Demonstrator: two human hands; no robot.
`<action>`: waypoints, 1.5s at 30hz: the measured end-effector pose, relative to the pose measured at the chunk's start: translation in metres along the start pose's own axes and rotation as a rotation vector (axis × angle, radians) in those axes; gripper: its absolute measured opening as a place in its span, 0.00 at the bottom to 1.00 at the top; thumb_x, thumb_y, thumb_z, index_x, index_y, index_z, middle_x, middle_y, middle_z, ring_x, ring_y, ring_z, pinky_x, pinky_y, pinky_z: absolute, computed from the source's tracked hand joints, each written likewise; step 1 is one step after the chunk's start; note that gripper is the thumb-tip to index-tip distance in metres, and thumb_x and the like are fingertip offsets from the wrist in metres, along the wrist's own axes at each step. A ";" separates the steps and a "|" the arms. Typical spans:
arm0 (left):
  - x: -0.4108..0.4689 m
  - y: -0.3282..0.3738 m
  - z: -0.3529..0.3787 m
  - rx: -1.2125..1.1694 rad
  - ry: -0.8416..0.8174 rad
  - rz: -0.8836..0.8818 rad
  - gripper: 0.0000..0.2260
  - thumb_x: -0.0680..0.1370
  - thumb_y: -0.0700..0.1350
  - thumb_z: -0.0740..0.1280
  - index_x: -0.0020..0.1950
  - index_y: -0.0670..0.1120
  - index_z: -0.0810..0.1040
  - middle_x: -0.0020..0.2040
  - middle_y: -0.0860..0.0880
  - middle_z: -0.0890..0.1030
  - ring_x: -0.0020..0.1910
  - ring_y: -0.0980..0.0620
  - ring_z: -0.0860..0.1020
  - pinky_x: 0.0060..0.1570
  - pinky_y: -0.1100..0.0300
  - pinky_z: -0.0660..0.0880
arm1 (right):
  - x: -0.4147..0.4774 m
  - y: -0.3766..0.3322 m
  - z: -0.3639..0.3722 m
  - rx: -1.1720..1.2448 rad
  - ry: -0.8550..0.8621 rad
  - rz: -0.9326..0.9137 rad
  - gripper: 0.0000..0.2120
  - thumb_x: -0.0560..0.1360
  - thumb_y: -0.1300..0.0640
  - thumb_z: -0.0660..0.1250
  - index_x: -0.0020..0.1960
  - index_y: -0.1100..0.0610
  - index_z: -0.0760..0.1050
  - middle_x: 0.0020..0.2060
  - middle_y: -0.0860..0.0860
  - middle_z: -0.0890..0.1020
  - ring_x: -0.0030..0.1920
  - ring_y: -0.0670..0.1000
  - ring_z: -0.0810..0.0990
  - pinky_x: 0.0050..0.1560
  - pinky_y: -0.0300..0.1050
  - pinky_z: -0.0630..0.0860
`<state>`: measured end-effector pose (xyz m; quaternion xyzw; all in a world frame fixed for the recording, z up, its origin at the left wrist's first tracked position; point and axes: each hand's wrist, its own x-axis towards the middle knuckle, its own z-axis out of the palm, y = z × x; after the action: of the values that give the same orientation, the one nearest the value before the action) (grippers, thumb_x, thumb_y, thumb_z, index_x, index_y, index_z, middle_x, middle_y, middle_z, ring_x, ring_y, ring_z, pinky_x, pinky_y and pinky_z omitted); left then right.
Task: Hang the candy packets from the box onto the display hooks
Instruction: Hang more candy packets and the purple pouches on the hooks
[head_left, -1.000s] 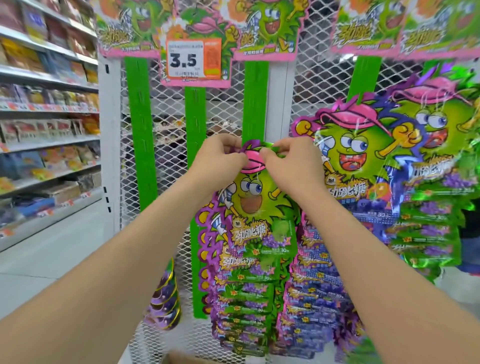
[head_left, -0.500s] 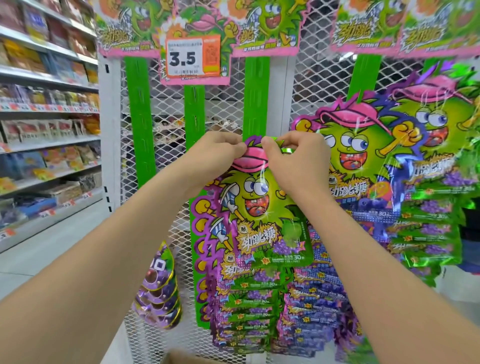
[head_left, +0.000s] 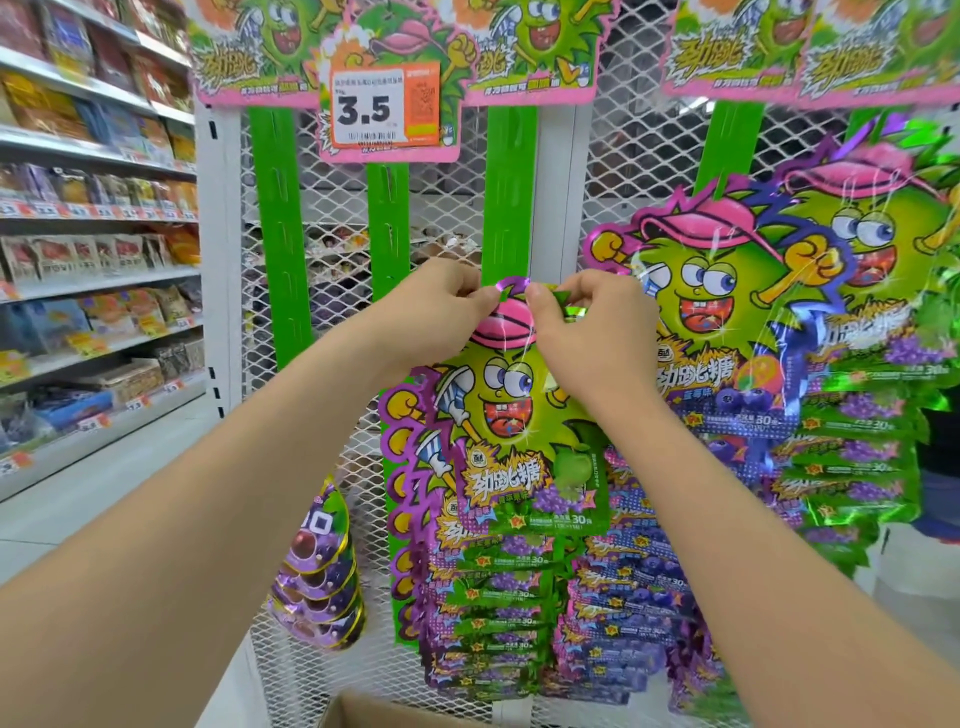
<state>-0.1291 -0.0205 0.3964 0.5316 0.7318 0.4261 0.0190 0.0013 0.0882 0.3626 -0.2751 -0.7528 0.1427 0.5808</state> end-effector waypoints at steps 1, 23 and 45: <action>0.000 0.000 0.002 0.012 -0.010 0.004 0.17 0.88 0.49 0.62 0.41 0.46 0.73 0.27 0.54 0.64 0.22 0.57 0.62 0.26 0.61 0.59 | -0.002 0.004 0.001 -0.013 -0.018 -0.002 0.14 0.77 0.41 0.71 0.39 0.48 0.75 0.36 0.44 0.79 0.47 0.57 0.81 0.46 0.52 0.77; -0.229 -0.218 0.196 0.265 -0.666 -0.028 0.04 0.77 0.43 0.70 0.46 0.53 0.80 0.38 0.56 0.80 0.39 0.55 0.78 0.42 0.61 0.71 | -0.323 0.170 0.045 -0.268 -1.507 0.282 0.10 0.75 0.59 0.66 0.46 0.62 0.85 0.41 0.59 0.87 0.44 0.57 0.85 0.46 0.51 0.81; -0.333 -0.337 0.292 0.424 -1.086 -0.458 0.10 0.81 0.40 0.61 0.56 0.46 0.80 0.57 0.43 0.82 0.57 0.38 0.81 0.55 0.50 0.79 | -0.509 0.243 0.094 -0.260 -0.884 1.018 0.06 0.76 0.63 0.70 0.53 0.61 0.80 0.51 0.62 0.85 0.57 0.66 0.82 0.55 0.53 0.76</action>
<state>-0.1013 -0.1330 -0.1479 0.4942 0.7816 -0.0744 0.3732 0.0603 -0.0009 -0.1988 -0.5779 -0.7071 0.4052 0.0422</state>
